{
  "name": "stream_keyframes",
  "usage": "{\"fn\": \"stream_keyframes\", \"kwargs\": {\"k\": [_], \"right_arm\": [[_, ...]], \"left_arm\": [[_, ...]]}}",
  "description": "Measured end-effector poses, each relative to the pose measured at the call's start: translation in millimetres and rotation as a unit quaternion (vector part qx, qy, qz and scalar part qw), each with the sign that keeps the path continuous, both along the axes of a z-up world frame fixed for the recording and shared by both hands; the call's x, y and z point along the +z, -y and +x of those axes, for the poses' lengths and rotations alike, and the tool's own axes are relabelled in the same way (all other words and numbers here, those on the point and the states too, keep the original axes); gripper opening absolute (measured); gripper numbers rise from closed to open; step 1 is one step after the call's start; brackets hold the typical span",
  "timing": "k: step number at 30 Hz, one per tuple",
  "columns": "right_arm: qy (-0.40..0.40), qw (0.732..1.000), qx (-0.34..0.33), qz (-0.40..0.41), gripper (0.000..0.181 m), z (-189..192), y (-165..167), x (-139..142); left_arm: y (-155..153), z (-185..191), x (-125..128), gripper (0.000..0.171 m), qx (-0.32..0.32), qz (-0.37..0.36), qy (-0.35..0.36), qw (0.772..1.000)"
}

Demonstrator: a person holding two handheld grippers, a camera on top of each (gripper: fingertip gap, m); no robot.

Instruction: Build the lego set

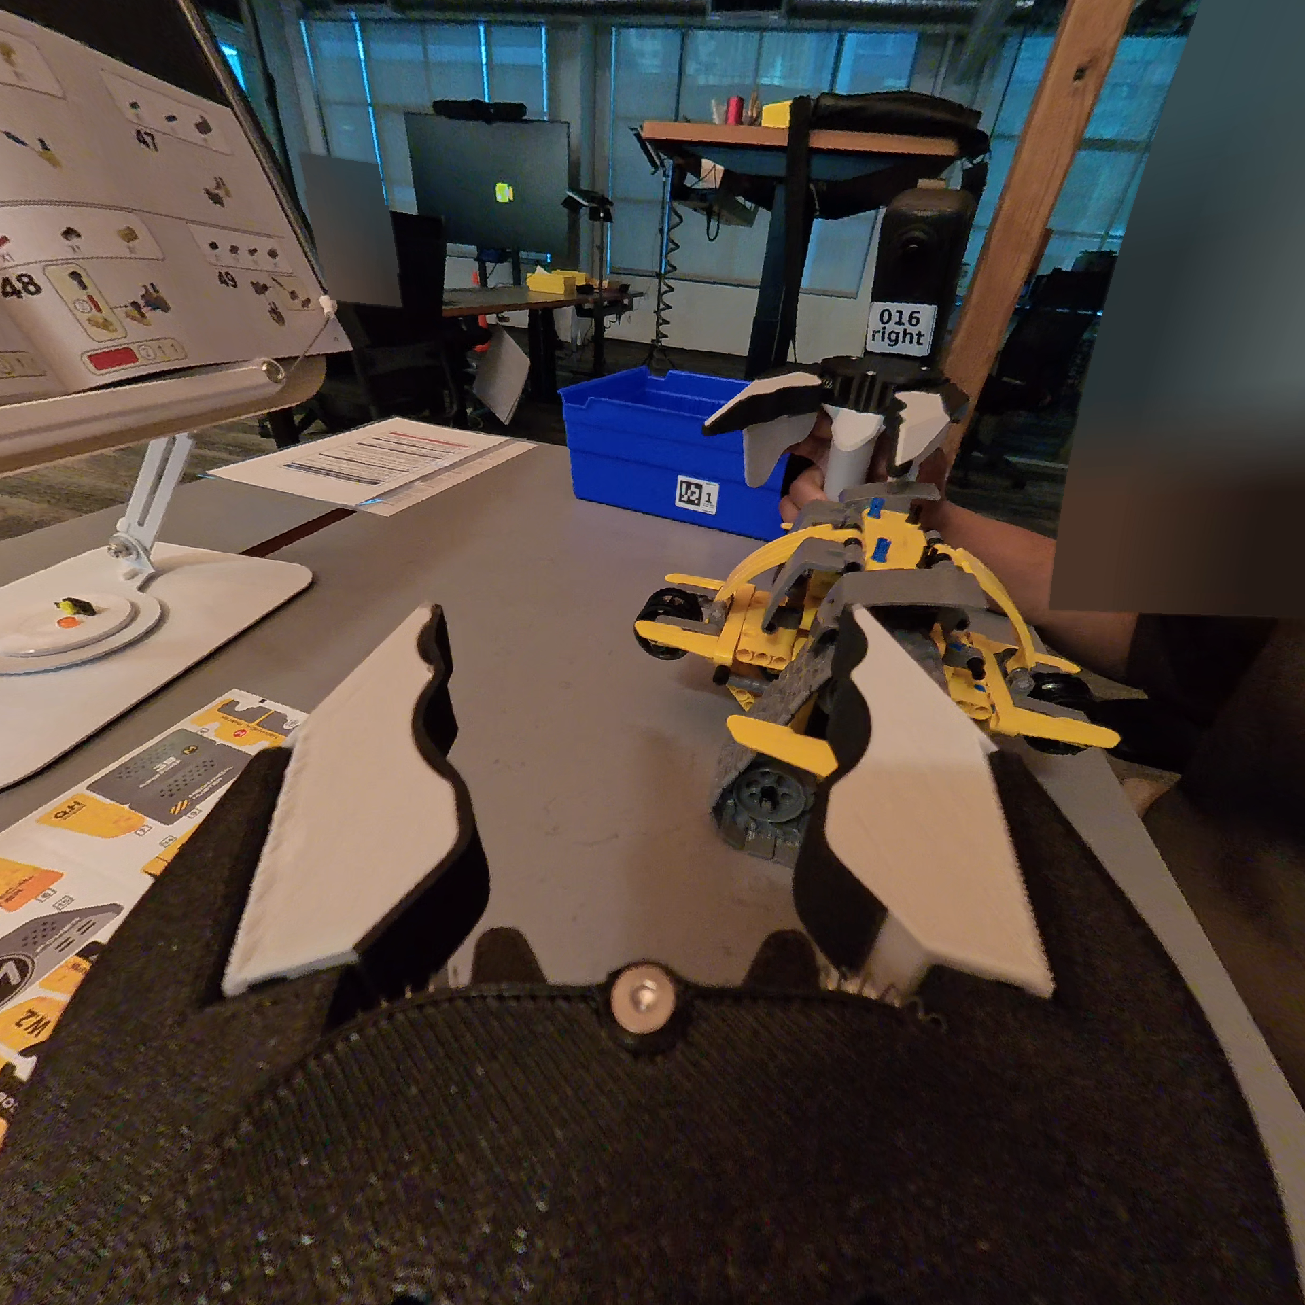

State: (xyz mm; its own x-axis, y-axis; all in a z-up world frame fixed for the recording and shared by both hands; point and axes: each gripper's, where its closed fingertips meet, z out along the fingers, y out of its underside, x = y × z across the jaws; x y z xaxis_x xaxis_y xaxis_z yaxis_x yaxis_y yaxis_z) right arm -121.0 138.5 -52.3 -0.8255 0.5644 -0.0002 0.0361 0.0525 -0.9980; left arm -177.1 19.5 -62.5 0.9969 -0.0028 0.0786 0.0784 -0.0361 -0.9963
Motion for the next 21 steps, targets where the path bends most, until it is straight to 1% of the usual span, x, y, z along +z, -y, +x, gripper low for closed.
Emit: {"fn": "stream_keyframes", "kwargs": {"k": [7, 21], "right_arm": [[0.002, 1.000, -0.005, 0.003, 0.087, -1.7, -1.0, -2.0], [-0.013, 1.000, -0.023, 0.006, 0.086, -3.0, -5.1, 2.4]], "left_arm": [[-0.2, -0.3, 1.0, 0.106, -0.011, 0.014, 0.030, 0.999], [1.3, -2.9, 2.5, 0.107, -0.012, 0.024, 0.048, 0.998]]}}
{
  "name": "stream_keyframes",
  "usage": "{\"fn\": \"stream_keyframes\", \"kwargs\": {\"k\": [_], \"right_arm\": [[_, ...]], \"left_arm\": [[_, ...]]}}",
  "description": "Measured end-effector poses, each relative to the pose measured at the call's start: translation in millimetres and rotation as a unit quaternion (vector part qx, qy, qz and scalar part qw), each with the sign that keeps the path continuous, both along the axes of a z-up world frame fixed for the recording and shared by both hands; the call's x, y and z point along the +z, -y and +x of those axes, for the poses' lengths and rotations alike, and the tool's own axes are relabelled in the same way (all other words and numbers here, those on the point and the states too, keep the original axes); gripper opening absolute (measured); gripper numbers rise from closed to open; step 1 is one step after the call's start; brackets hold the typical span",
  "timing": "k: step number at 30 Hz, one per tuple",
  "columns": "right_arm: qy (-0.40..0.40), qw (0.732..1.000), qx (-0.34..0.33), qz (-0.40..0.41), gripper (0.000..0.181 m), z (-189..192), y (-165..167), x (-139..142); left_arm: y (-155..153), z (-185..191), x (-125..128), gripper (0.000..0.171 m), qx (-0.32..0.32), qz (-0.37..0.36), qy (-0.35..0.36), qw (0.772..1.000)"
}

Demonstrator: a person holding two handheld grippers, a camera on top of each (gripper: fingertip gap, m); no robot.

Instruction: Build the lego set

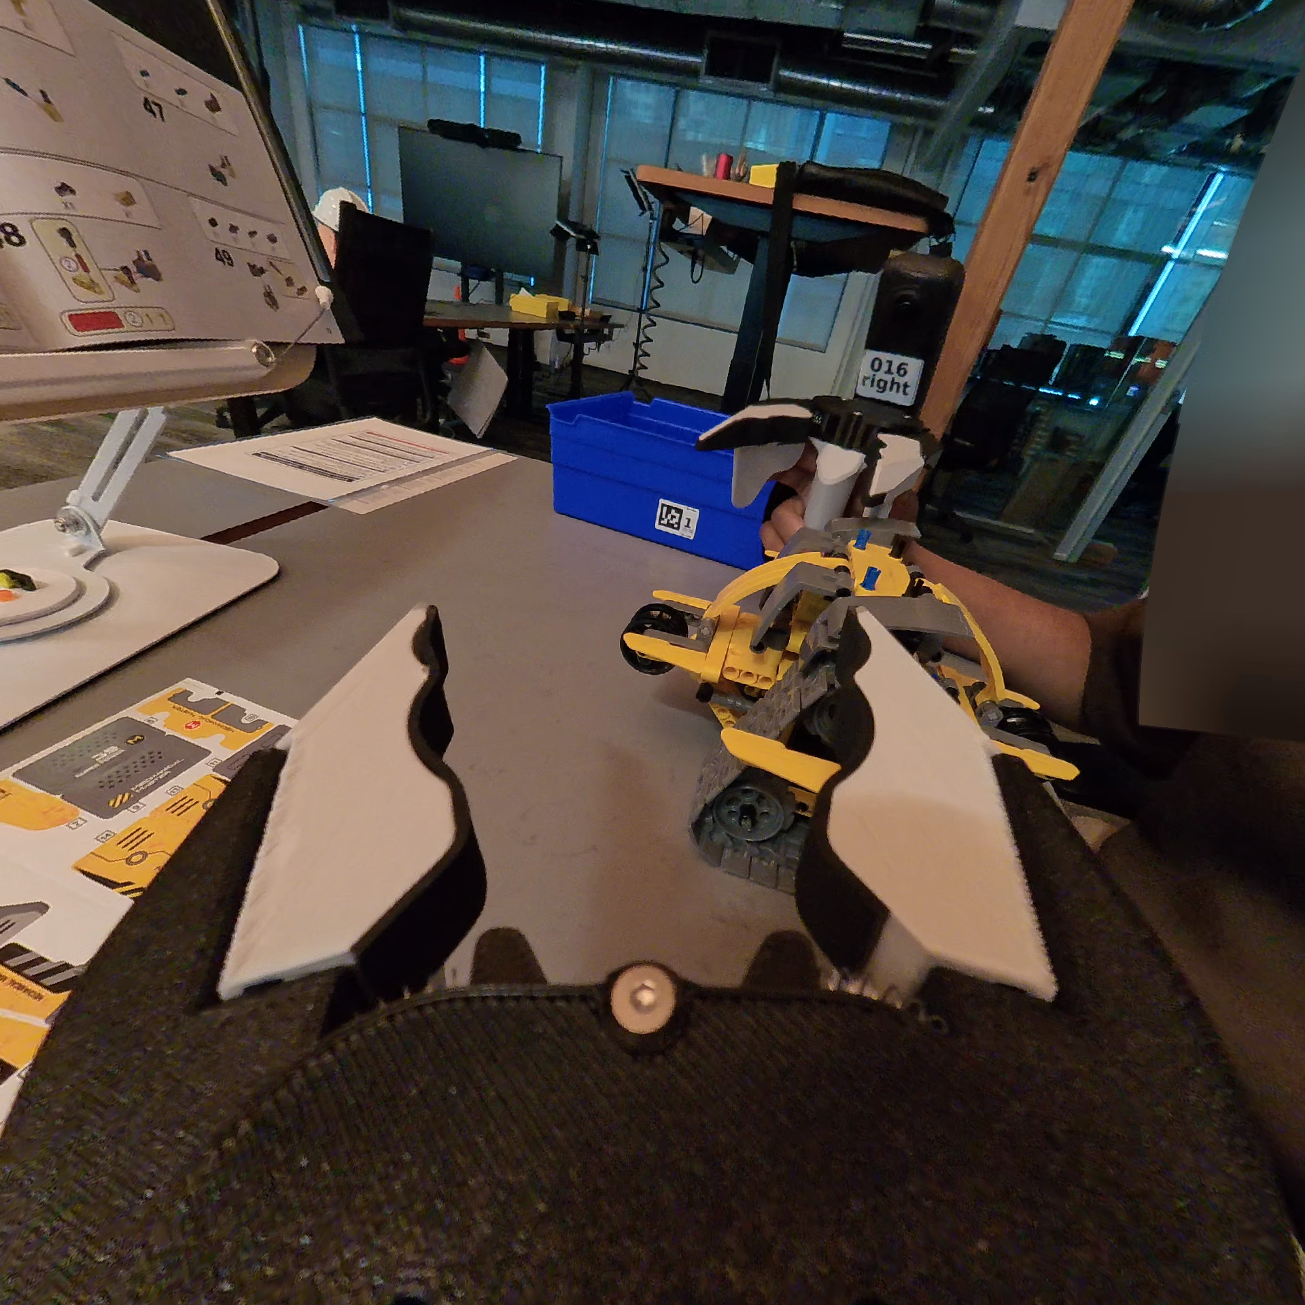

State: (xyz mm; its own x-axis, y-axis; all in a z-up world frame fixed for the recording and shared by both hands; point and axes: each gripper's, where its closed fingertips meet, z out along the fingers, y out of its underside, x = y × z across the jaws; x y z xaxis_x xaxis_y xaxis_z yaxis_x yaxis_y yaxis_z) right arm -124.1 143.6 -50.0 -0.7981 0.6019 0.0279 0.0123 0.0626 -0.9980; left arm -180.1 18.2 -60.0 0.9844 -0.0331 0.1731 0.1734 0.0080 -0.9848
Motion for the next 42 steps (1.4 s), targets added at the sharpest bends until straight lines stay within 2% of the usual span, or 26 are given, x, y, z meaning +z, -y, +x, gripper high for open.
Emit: {"fn": "stream_keyframes", "kwargs": {"k": [20, 42], "right_arm": [[0.005, 1.000, -0.003, 0.015, 0.086, -1.4, 5.4, -6.2], [0.000, 1.000, -0.008, 0.012, 0.083, 0.0, 3.7, -0.9]], "left_arm": [[0.2, -0.4, 0.9, 0.107, 0.002, 0.002, 0.001, 1.000], [-7.1, 2.3, -11.4, 0.107, -0.012, -0.015, 0.015, 1.000]]}}
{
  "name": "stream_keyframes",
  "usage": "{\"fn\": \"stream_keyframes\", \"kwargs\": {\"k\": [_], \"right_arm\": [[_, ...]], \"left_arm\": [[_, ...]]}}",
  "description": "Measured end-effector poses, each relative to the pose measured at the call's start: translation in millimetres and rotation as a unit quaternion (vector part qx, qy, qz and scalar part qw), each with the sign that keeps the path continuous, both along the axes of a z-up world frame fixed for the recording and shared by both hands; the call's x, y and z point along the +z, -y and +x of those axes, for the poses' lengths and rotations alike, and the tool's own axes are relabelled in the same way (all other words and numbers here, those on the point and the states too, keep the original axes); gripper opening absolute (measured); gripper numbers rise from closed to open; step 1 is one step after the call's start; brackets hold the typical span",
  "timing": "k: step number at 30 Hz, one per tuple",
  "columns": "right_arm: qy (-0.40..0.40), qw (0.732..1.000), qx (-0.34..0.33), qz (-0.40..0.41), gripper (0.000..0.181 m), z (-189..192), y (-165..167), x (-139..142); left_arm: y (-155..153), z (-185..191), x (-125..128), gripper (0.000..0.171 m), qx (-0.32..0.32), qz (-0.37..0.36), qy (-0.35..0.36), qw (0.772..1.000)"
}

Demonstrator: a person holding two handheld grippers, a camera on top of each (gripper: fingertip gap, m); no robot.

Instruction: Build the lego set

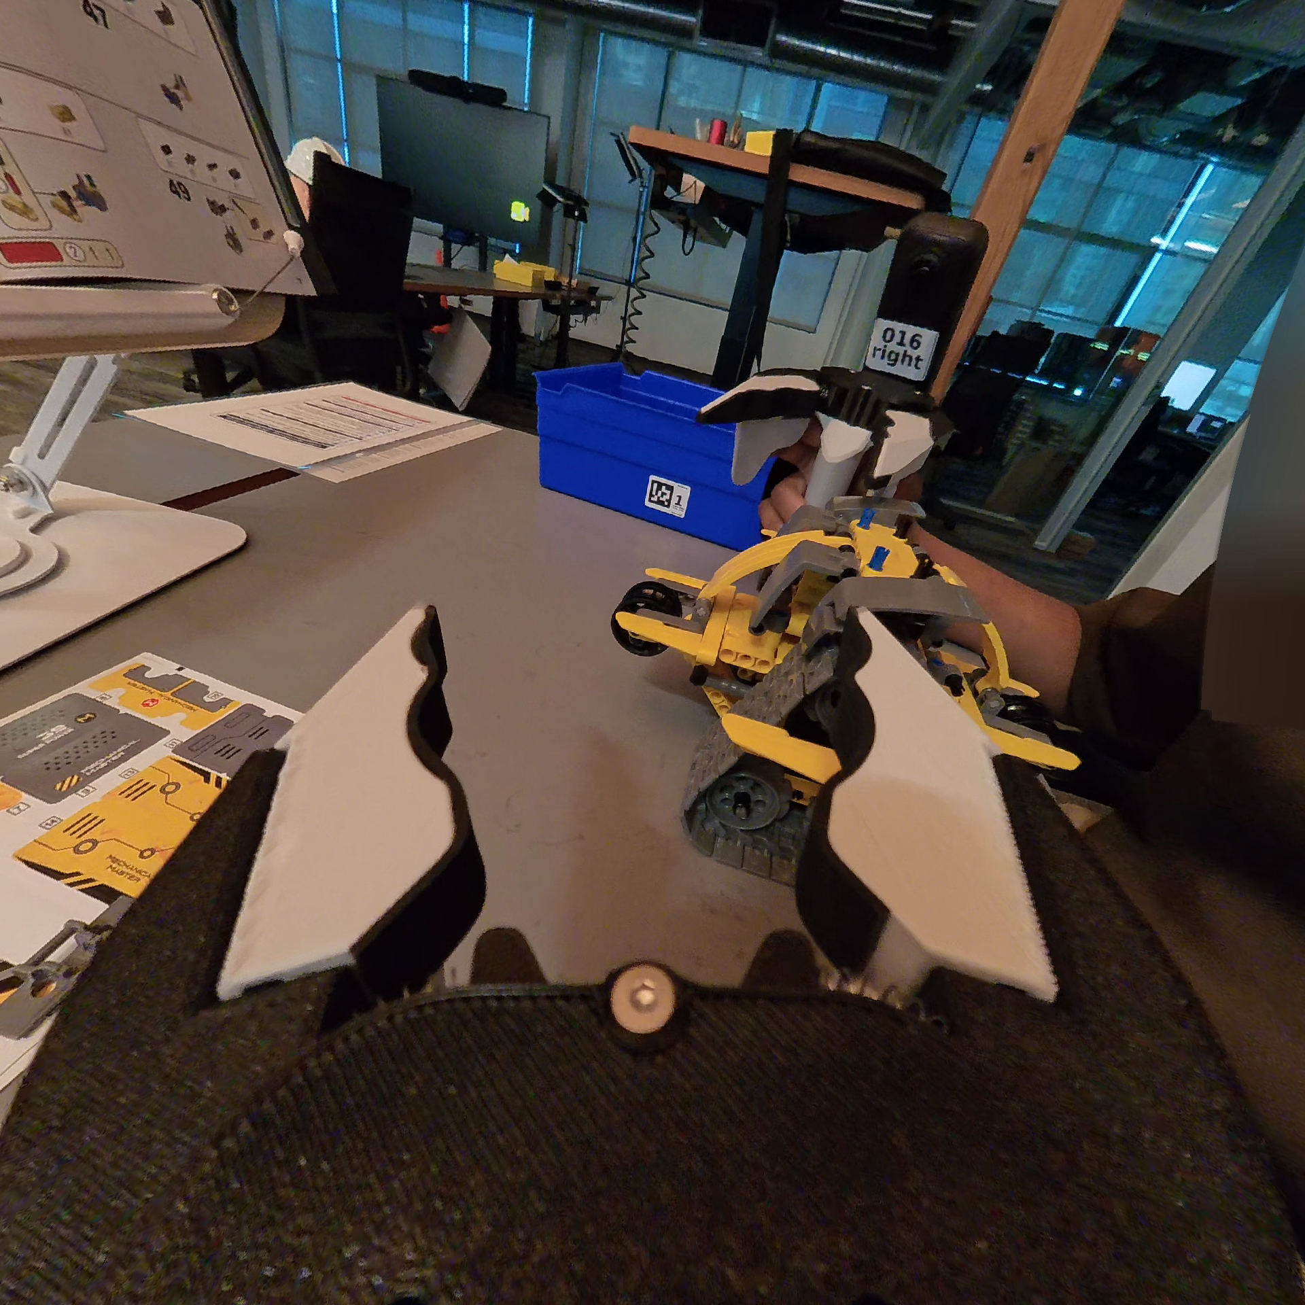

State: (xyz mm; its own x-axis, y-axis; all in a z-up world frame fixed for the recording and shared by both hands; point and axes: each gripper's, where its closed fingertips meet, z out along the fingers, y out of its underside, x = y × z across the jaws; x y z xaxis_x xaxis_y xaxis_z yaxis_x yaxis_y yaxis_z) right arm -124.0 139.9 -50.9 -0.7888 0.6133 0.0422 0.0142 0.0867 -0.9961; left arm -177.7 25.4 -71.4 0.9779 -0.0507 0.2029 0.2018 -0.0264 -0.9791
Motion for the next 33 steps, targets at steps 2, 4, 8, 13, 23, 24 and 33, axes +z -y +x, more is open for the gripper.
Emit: {"fn": "stream_keyframes", "kwargs": {"k": [2, 4, 8, 13, 23, 24, 33], "right_arm": [[-0.001, 1.000, -0.001, -0.001, 0.082, -0.1, -0.6, 0.6], [-0.002, 1.000, -0.001, -0.004, 0.082, 0.0, -1.1, 1.9], [-0.004, 1.000, -0.001, -0.012, 0.082, 0.6, -3.3, 5.1], [-0.006, 1.000, -0.003, -0.022, 0.081, 0.7, -6.6, 8.6], [-0.018, 0.999, -0.003, -0.032, 0.074, 3.5, -12.4, 15.0], [-0.036, 0.999, 0.008, -0.025, 0.066, 10.5, -10.1, 19.2], [-0.185, 0.971, -0.151, -0.011, 0.000, 79.6, 5.6, 50.5]], "left_arm": [[0.0, -0.2, -0.2, 0.107, 0.000, 0.000, 0.001, 1.000], [0.0, -0.3, -0.2, 0.107, 0.000, 0.000, 0.001, 1.000], [0.2, -0.3, 0.0, 0.108, 0.000, 0.001, 0.002, 1.000], [0.1, 0.4, 0.2, 0.108, -0.001, 0.002, 0.002, 1.000], [-0.2, 0.7, -0.1, 0.108, -0.001, 0.001, 0.000, 1.000], [-0.1, 0.7, 0.1, 0.108, -0.001, 0.002, 0.001, 1.000], [5.5, -9.3, 0.0, 0.106, 0.023, 0.002, -0.010, 1.000]]}}
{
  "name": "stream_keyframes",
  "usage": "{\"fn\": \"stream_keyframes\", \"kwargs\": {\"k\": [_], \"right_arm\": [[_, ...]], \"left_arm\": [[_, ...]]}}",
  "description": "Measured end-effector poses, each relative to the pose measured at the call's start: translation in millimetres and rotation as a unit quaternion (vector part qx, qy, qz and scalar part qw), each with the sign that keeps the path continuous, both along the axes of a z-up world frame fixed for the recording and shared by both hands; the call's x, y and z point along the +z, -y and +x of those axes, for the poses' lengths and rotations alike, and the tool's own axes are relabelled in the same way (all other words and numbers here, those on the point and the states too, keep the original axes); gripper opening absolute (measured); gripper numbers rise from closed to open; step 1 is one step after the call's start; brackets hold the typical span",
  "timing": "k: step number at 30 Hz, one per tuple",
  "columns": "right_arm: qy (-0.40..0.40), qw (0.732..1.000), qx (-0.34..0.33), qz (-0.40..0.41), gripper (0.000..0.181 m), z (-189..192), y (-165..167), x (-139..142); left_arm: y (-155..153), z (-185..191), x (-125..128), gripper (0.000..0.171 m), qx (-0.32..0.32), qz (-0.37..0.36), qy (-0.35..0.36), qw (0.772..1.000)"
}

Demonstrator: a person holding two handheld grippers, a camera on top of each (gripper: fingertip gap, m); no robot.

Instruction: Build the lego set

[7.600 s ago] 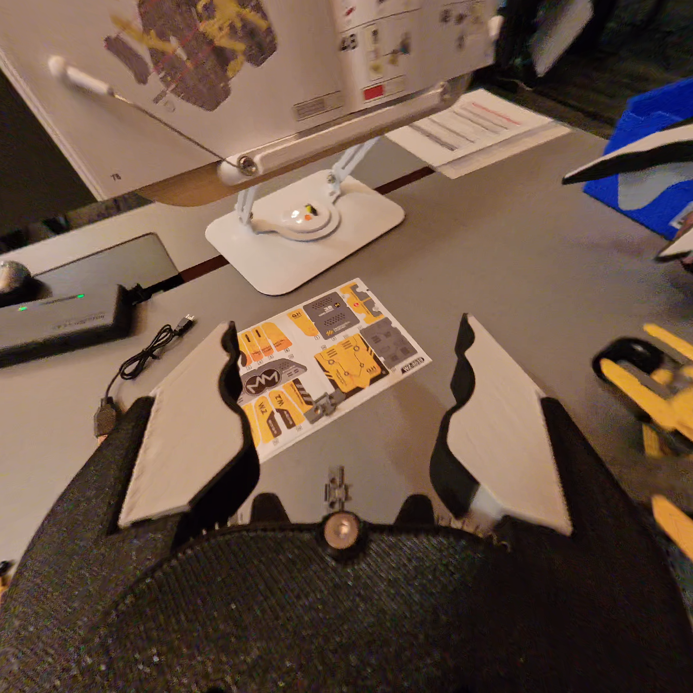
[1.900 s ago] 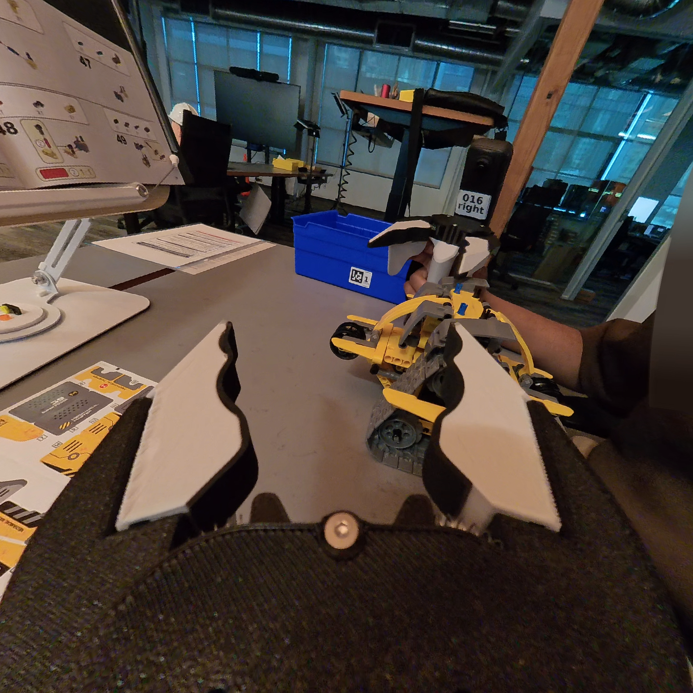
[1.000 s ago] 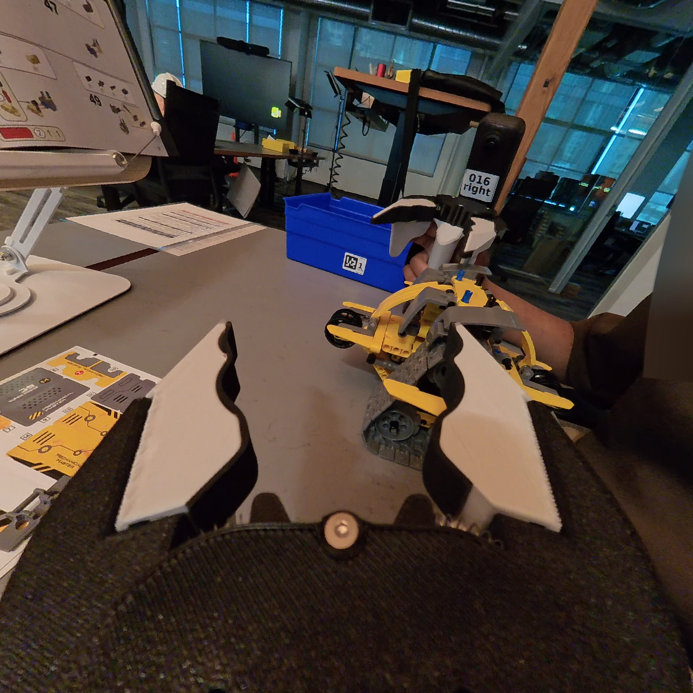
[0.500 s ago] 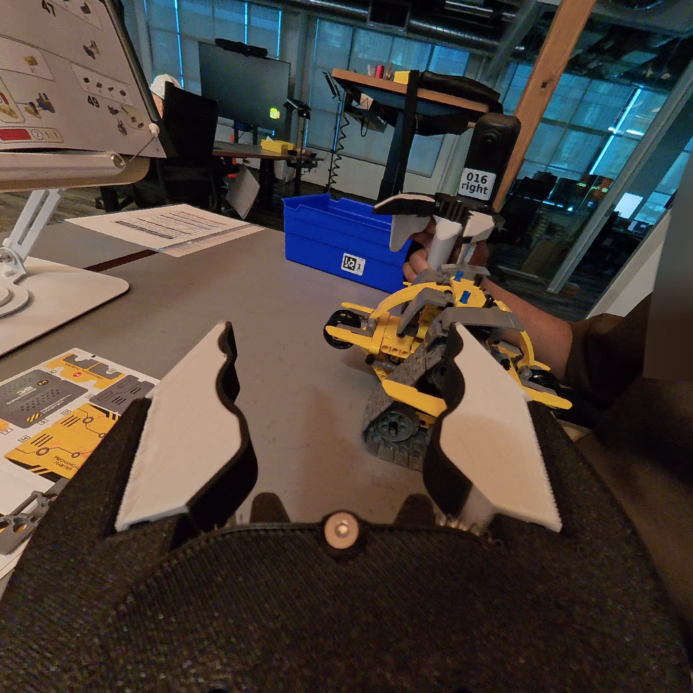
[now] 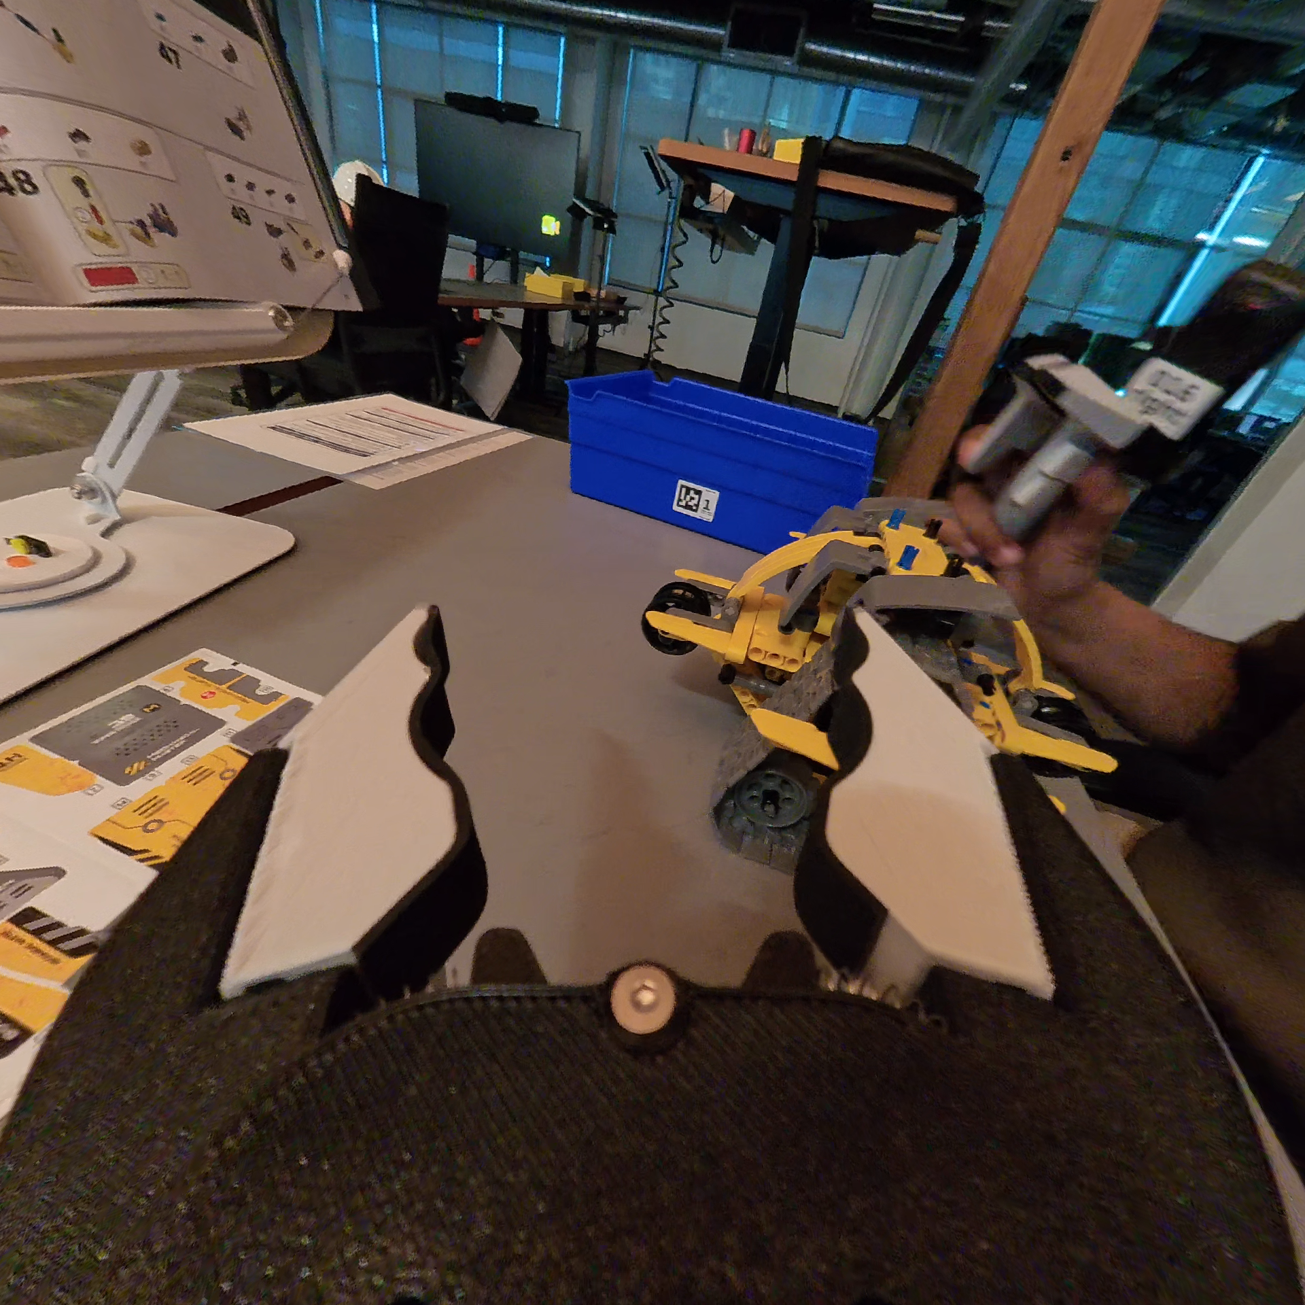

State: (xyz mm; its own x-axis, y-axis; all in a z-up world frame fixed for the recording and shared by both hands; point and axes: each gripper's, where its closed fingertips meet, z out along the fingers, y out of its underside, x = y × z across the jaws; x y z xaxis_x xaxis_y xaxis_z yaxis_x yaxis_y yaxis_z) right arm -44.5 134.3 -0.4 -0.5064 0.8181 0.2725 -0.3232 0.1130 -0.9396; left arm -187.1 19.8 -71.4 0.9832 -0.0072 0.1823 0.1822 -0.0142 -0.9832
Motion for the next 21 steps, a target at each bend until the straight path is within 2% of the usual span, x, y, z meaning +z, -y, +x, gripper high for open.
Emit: {"fn": "stream_keyframes", "kwargs": {"k": [1, 6, 7, 10, 11, 13, 15, 18, 21], "right_arm": [[0.024, 1.000, -0.006, 0.004, 0.002, 8.6, 11.4, -9.6], [0.181, 0.983, -0.013, 0.030, 0.053, 40.6, 67.0, -73.3], [0.202, 0.978, -0.026, 0.049, 0.057, 43.6, 72.1, -85.7], [0.204, 0.966, -0.084, 0.133, 0.055, 42.0, 75.1, -107.5], [0.197, 0.960, -0.099, 0.171, 0.049, 40.6, 75.4, -112.5], [0.188, 0.941, -0.117, 0.257, 0.036, 38.9, 76.1, -125.3], [0.170, 0.921, -0.132, 0.326, 0.035, 37.9, 73.5, -132.3], [0.157, 0.906, -0.152, 0.363, 0.035, 34.1, 58.9, -132.6], [0.173, 0.903, -0.187, 0.346, 0.031, 21.4, 22.6, -131.1]], "left_arm": [[0.7, -1.2, 0.7, 0.105, 0.006, -0.002, -0.006, 1.000], [-1.6, 5.1, 7.5, 0.103, 0.005, 0.004, -0.020, 1.000], [-2.7, 7.6, 8.4, 0.103, 0.001, 0.007, -0.018, 1.000], [-5.1, 10.8, 7.7, 0.102, -0.001, 0.003, -0.026, 1.000], [-5.1, 10.3, 6.8, 0.102, 0.004, -0.001, -0.034, 0.999], [-4.0, 6.0, 4.0, 0.100, 0.019, -0.010, -0.048, 0.999], [-1.0, -0.4, 2.7, 0.099, 0.036, -0.015, -0.058, 0.998], [5.7, -11.4, 1.9, 0.099, 0.061, -0.023, -0.075, 0.995], [10.9, -21.2, 0.1, 0.099, 0.089, -0.045, -0.106, 0.989]]}}
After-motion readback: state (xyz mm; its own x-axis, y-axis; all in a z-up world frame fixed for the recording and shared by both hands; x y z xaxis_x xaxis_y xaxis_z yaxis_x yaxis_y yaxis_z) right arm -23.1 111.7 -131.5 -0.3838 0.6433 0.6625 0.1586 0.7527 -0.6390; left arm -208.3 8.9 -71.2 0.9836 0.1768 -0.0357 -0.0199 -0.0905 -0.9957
